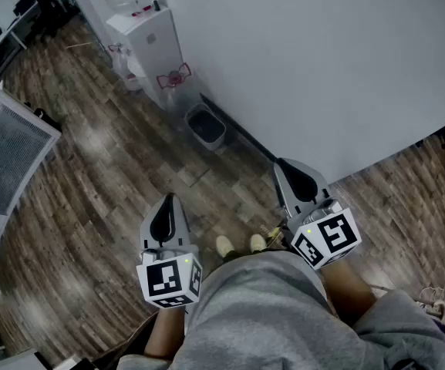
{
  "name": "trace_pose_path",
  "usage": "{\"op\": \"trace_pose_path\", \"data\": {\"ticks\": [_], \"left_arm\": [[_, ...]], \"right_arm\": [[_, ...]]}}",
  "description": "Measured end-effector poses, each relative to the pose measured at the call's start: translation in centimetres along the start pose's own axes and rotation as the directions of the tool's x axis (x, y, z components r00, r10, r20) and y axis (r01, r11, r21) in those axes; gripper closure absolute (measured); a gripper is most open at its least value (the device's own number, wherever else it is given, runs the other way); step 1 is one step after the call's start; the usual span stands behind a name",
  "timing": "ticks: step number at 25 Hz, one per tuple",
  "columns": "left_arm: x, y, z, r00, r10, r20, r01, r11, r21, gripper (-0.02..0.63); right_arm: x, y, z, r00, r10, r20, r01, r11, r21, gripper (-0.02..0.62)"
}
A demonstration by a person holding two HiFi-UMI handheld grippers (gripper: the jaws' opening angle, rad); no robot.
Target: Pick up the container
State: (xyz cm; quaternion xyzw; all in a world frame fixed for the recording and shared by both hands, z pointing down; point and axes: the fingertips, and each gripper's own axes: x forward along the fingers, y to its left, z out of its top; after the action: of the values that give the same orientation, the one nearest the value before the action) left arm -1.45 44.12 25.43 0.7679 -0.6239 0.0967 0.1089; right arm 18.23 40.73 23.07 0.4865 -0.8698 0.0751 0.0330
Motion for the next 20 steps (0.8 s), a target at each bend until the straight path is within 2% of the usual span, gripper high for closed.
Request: {"op": "trace_pose_path", "data": {"ticks": [3, 9, 14, 20], "left_arm": [[-0.1, 0.7, -0.3, 1.000, 0.002, -0.007, -0.002, 1.000, -0.011, 0.592], [-0.6, 1.9, -1.1, 1.000, -0.013, -0.021, 0.013, 0.999, -0.036, 0.592], [-0.5, 2.3, -1.3, 0.999, -0.040, -0.022, 0.039, 0.997, -0.063, 0.592], [-0.8, 3.6, -1.3, 0.999, -0.035, -0.016, 0.034, 0.997, -0.072, 0.592]], "right_arm": [[0.2, 0.5, -0.2, 1.000, 0.002, 0.000, -0.002, 1.000, 0.000, 0.571], [0.3, 1.2, -1.1, 1.000, -0.009, -0.002, 0.010, 0.996, 0.086, 0.571], [0.8, 1.6, -1.5, 1.000, -0.017, -0.008, 0.017, 0.996, 0.088, 0.571], [1.9, 3.3, -1.1, 1.000, 0.017, 0.004, -0.017, 0.998, 0.057, 0.571]]}}
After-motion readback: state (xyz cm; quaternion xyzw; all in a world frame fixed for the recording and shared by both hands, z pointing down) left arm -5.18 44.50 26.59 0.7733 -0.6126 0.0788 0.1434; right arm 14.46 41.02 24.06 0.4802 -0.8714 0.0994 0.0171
